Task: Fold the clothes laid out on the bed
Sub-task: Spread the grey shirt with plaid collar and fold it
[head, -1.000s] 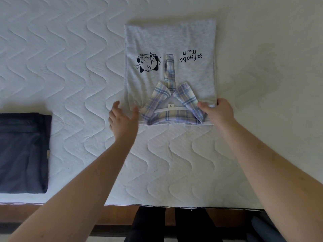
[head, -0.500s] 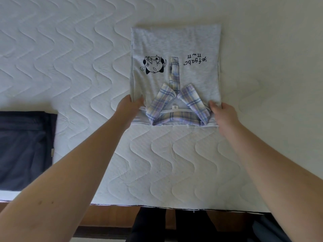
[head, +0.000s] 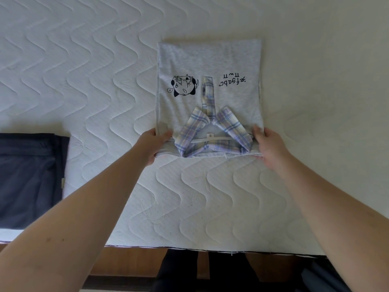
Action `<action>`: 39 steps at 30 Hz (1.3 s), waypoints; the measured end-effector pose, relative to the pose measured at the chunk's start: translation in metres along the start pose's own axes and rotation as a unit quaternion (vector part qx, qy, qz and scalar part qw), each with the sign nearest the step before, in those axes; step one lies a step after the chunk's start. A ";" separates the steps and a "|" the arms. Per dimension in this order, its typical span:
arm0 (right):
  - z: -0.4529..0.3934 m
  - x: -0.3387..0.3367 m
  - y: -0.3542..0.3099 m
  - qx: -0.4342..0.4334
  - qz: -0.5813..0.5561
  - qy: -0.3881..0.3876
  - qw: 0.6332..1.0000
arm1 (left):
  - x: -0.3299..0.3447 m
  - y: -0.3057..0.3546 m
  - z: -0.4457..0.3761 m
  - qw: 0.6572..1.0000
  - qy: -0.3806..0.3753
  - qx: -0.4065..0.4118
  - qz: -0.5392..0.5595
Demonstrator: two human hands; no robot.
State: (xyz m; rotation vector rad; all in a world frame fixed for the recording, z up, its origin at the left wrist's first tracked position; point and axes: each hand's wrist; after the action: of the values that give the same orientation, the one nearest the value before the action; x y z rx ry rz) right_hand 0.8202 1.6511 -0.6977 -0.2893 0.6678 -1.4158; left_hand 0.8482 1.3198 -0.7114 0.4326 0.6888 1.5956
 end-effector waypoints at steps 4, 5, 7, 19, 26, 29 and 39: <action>0.016 -0.001 -0.002 -0.112 0.105 0.098 0.983 | -0.001 0.008 0.017 0.999 0.023 0.041 0.025; 0.022 -0.004 -0.003 -0.139 0.125 0.110 0.976 | -0.004 0.013 0.026 0.998 0.023 0.060 0.020; 0.038 -0.009 -0.009 -0.191 0.170 0.137 0.957 | -0.009 0.026 0.048 0.993 0.028 0.113 -0.011; 0.205 -0.044 -0.089 -0.190 -0.123 -0.020 0.974 | -0.041 0.119 0.226 0.966 0.068 0.231 0.095; 0.316 -0.058 -0.101 -0.158 -0.177 -0.100 0.966 | -0.078 0.134 0.329 0.963 0.058 0.251 0.086; 0.353 -0.058 -0.098 -0.163 -0.167 -0.106 0.967 | -0.095 0.136 0.367 0.964 0.058 0.251 0.070; 0.434 -0.032 -0.129 -0.215 -0.156 -0.150 0.952 | -0.161 0.143 0.443 0.944 0.098 0.307 0.070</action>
State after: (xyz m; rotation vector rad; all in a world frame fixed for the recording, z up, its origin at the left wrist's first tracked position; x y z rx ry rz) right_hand 0.9684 1.5749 -0.2759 -0.9717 0.6937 -1.4718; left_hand 1.0456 1.2369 -0.2680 0.7978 1.3448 1.5456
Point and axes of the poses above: each hand's wrist, its own z-axis away from the middle knuckle, its own x-axis out of the palm, y = z × x, and after that the axes turned 7 degrees about x, right-handed
